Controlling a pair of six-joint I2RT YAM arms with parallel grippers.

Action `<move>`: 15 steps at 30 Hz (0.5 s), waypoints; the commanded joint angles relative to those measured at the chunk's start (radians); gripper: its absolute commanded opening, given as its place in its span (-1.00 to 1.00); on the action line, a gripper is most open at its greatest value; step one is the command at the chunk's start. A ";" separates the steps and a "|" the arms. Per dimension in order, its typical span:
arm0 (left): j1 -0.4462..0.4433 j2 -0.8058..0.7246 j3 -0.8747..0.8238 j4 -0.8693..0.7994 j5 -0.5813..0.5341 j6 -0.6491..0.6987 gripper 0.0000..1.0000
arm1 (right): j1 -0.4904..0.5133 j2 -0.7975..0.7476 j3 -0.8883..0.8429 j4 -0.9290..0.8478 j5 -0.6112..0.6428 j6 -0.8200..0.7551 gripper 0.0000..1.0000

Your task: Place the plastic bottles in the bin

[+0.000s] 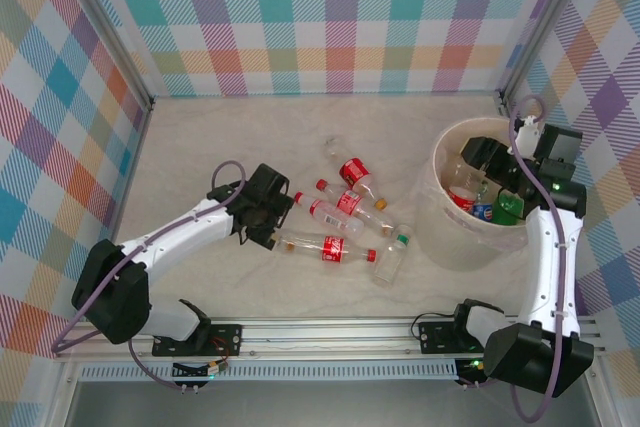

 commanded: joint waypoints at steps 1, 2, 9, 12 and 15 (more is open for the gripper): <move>-0.019 -0.035 -0.024 -0.026 0.015 -0.115 0.57 | -0.005 0.006 0.013 -0.059 -0.002 -0.005 0.56; -0.025 -0.038 -0.021 -0.039 0.002 -0.128 0.56 | -0.006 0.011 0.032 -0.073 -0.007 -0.011 0.64; -0.059 -0.052 -0.033 -0.035 -0.009 -0.185 0.58 | -0.006 0.006 0.187 -0.179 -0.007 -0.035 0.79; -0.083 -0.051 -0.054 -0.018 -0.005 -0.218 0.61 | -0.005 -0.006 0.243 -0.208 0.005 -0.033 0.80; -0.118 -0.053 -0.081 0.024 -0.005 -0.266 0.66 | -0.005 -0.022 0.278 -0.221 0.021 -0.026 0.81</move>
